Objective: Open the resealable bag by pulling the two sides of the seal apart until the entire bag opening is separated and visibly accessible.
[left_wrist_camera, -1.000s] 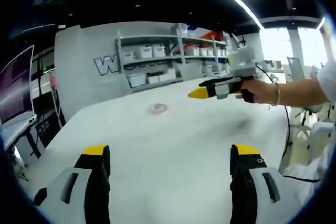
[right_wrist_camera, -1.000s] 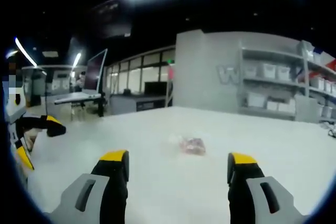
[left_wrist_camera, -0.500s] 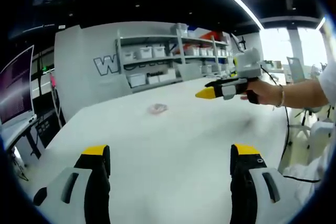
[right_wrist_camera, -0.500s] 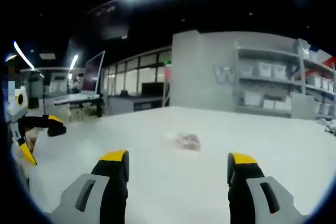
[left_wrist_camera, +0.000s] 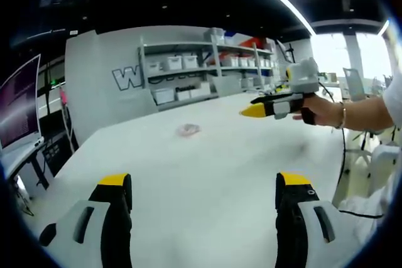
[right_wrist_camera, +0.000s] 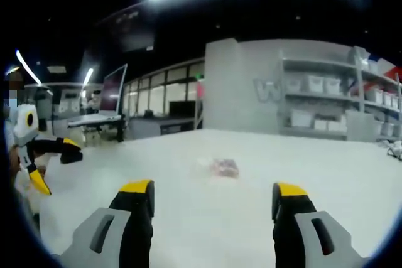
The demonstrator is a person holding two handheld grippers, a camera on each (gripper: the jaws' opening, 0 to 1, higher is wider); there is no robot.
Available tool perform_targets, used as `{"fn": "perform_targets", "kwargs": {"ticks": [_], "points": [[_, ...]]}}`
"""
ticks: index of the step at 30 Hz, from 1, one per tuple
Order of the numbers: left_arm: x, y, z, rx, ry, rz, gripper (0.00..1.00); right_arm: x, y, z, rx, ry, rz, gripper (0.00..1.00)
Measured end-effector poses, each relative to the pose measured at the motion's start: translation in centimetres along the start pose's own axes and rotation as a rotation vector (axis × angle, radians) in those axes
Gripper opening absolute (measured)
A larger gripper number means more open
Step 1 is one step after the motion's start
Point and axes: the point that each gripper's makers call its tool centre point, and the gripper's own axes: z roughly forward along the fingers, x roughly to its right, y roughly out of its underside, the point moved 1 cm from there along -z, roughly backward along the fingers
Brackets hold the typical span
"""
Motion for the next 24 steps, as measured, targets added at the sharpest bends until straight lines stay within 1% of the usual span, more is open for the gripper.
{"fn": "perform_targets", "kwargs": {"ticks": [13,15,24], "points": [[0.0,-0.1,-0.3,0.008,-0.004,-0.003,0.92,0.4,0.3,-2.3,0.009,0.023,0.012,0.77],[0.1,0.0,-0.3,0.007,-0.005,-0.002,0.92,0.8,0.3,-2.2,0.009,0.024,0.012,0.77],[0.3,-0.1,-0.4,0.010,-0.002,0.000,0.92,0.8,0.1,-3.0,0.019,0.021,0.010,0.77]]}}
